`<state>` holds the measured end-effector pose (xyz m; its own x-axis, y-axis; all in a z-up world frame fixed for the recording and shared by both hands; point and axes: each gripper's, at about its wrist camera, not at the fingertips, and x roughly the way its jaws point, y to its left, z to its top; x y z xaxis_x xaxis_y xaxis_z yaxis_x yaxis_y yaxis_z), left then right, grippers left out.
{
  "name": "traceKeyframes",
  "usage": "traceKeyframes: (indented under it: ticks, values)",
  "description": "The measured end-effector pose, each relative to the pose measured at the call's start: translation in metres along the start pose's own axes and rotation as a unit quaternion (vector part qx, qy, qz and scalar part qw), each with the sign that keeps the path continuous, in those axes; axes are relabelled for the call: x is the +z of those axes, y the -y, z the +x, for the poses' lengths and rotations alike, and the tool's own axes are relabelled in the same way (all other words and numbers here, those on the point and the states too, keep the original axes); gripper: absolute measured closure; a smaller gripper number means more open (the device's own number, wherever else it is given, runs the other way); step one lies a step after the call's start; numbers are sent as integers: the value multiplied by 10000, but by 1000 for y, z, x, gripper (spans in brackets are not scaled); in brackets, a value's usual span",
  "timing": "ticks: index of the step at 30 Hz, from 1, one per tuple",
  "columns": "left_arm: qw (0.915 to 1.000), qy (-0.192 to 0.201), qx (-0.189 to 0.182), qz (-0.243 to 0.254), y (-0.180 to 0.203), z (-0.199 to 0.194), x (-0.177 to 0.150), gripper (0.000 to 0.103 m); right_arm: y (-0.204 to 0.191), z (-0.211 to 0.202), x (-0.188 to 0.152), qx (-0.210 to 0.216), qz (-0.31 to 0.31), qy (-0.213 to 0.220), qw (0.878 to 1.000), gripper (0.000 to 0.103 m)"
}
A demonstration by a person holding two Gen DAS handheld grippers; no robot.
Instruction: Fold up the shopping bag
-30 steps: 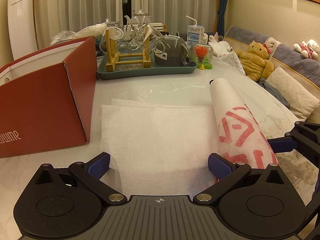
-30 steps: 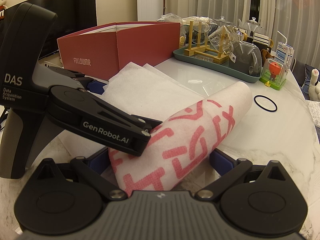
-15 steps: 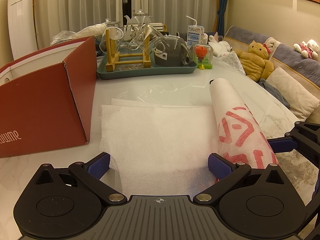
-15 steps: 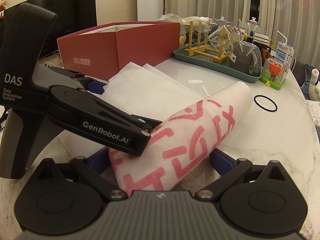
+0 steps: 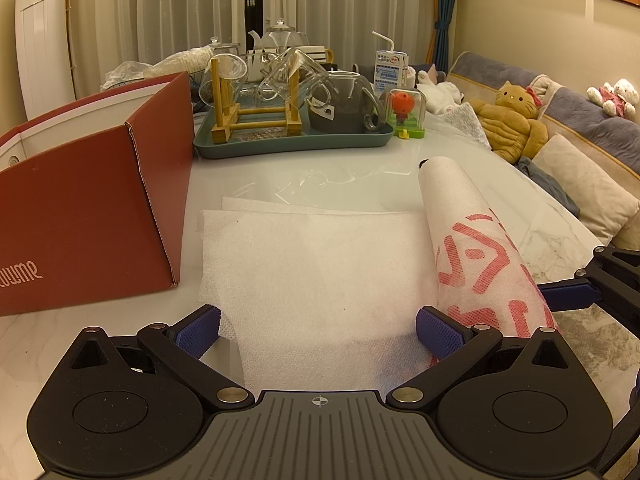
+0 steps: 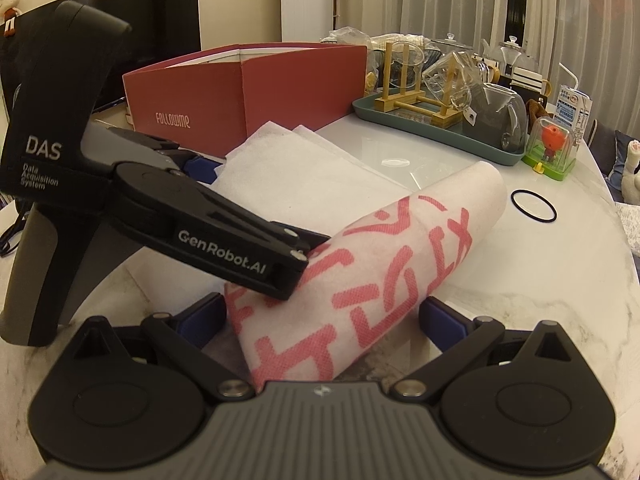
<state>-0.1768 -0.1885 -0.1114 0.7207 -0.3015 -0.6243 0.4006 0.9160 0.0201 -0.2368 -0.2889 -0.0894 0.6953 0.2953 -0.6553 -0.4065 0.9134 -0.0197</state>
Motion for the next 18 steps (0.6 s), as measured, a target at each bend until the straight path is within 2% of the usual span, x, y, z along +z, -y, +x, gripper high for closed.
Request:
traceKeyframes:
  ticks: [18]
  values:
    - [10000, -1, -1, 0, 0, 0, 0, 0, 2, 0, 0, 15, 7, -1, 10000, 0]
